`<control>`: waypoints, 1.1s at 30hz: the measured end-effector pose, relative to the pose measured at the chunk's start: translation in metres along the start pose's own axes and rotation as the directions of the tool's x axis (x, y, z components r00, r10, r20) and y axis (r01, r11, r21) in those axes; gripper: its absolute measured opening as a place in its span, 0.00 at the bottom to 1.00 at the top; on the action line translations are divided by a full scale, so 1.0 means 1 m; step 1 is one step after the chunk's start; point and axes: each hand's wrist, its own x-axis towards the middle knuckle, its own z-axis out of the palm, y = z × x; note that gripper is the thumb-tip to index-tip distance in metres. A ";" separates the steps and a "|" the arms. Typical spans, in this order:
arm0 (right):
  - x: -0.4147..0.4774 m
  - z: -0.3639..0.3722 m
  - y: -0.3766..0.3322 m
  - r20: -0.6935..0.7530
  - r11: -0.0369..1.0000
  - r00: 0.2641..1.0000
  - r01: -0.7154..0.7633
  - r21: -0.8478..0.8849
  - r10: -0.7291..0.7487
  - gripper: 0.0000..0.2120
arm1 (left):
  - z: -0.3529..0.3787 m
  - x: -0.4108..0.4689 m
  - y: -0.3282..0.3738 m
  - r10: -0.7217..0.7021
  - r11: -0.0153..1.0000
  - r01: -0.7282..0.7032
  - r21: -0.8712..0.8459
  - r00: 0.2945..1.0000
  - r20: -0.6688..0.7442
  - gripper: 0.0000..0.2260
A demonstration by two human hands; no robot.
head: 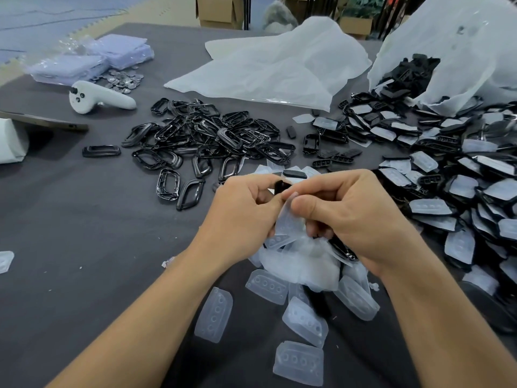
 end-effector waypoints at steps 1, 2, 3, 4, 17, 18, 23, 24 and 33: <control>0.000 0.001 -0.001 -0.004 1.000 1.000 0.005 -0.012 -0.006 0.08 | 0.000 0.000 0.000 0.001 1.000 -0.001 0.008 1.000 -0.007 0.07; -0.001 0.001 0.000 -0.012 0.999 1.000 0.020 -0.034 -0.021 0.10 | 0.000 -0.001 0.000 -0.002 1.000 0.002 0.005 1.000 -0.017 0.07; -0.001 0.003 0.000 -0.031 0.997 0.999 0.033 -0.063 -0.035 0.10 | -0.001 0.000 0.001 -0.007 1.000 0.007 -0.006 1.000 -0.028 0.07; -0.001 0.004 0.001 -0.064 0.995 0.997 0.047 -0.091 -0.053 0.10 | -0.001 0.000 0.001 -0.013 1.000 0.013 -0.020 0.999 -0.035 0.07; 0.004 0.009 0.013 -0.330 0.950 0.919 0.123 -0.286 -0.218 0.06 | -0.004 -0.002 0.012 -0.071 0.948 0.093 -0.303 0.994 0.082 0.15; 0.004 0.009 0.013 -0.337 0.948 0.915 0.123 -0.295 -0.224 0.07 | -0.005 -0.002 0.013 -0.078 0.946 0.103 -0.308 0.993 0.094 0.15; 0.005 0.008 0.015 -0.324 0.941 0.916 0.132 -0.310 -0.235 0.07 | -0.005 -0.004 0.010 -0.143 0.941 0.160 -0.297 0.987 0.079 0.13; 0.006 0.008 0.015 -0.320 0.944 0.918 0.135 -0.302 -0.234 0.07 | -0.005 -0.003 0.009 -0.158 0.940 0.171 -0.294 0.985 0.068 0.12; 0.009 0.007 0.015 -0.299 0.970 0.938 0.112 -0.216 -0.175 0.07 | -0.006 -0.004 0.014 -0.179 0.944 0.197 -0.265 0.980 0.089 0.13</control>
